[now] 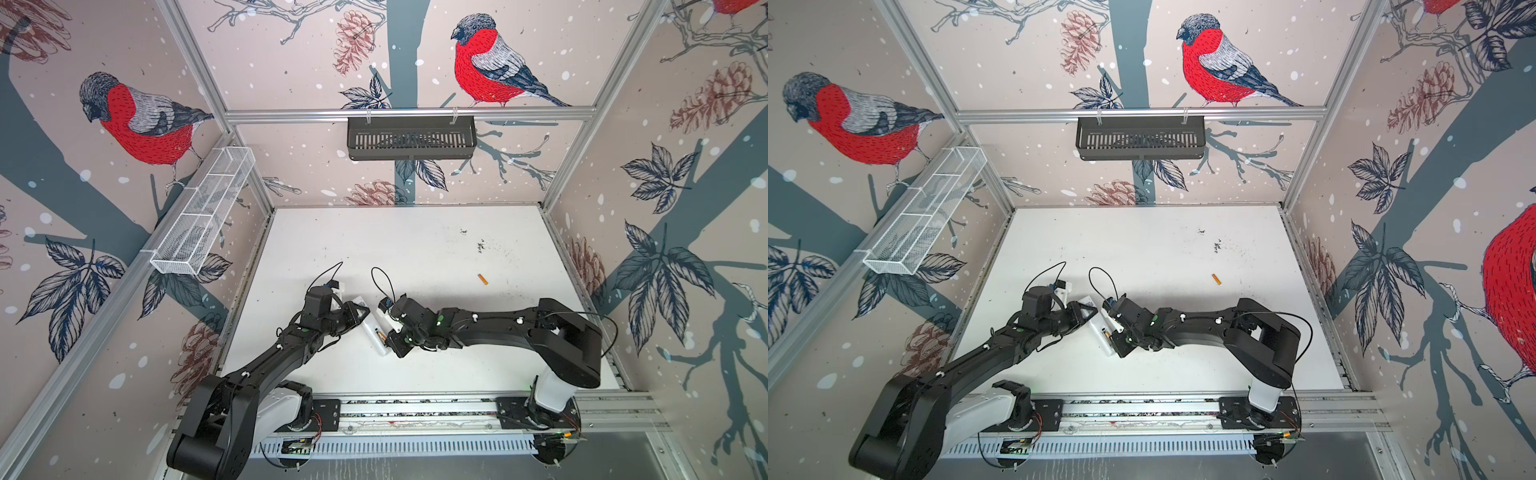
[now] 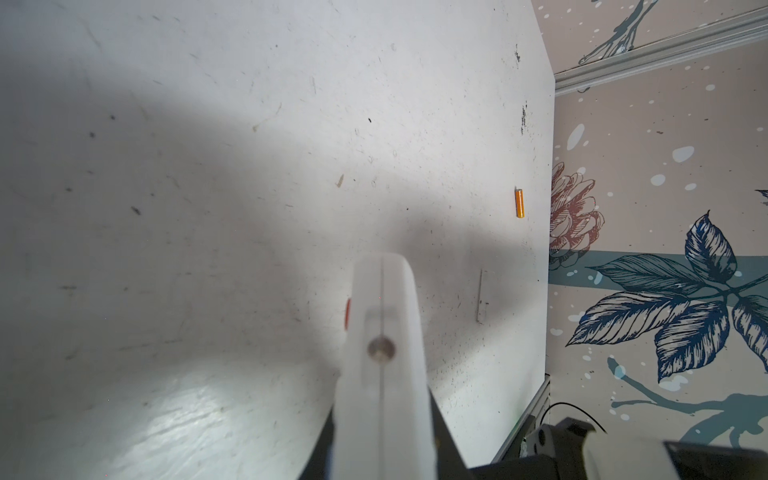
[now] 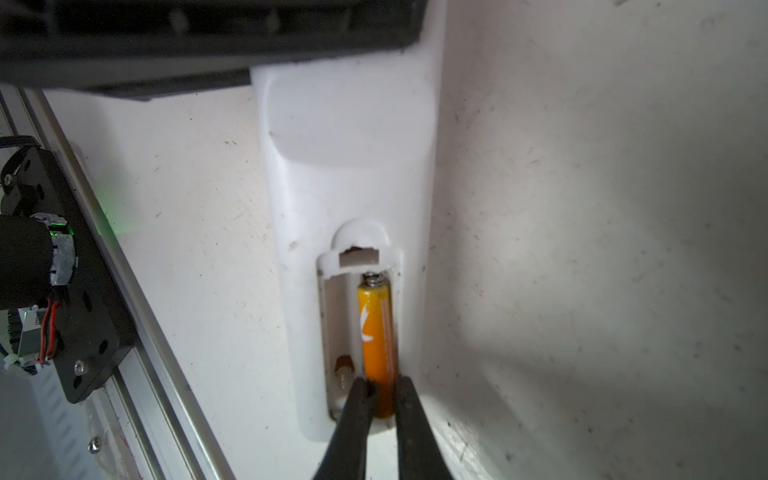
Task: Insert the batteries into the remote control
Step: 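Lower the orange battery into the remote's compartment with the right gripper, then press the battery down into the compartment with the right gripper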
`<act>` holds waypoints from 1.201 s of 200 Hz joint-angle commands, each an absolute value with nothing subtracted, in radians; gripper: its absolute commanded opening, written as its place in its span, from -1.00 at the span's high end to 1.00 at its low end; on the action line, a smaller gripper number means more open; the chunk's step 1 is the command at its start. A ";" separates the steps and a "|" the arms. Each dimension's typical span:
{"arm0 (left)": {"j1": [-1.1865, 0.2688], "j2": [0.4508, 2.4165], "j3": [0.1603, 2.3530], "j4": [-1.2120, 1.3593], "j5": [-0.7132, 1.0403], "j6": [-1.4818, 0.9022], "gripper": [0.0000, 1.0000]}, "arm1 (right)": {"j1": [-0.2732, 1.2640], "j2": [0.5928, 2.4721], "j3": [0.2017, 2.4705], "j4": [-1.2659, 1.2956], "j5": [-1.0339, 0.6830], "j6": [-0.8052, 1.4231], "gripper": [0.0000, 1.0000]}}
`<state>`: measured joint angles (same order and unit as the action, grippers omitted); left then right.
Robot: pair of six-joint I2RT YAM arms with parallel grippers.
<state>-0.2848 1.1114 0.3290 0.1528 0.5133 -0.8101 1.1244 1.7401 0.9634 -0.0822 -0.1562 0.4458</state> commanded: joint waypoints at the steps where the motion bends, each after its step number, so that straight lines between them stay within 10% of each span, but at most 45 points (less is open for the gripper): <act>1: -0.281 1.124 0.334 0.070 0.483 -0.726 1.00 | 1.125 1.758 0.974 -0.118 -0.133 0.461 0.74; 240: -0.278 1.069 0.321 0.081 0.477 -0.729 1.00 | 1.086 1.888 1.118 -0.150 -0.257 0.553 0.87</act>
<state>-0.2783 1.0763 0.3267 0.1474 0.4145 -0.7727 1.0843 1.8679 1.1164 -0.1318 -0.3153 0.4988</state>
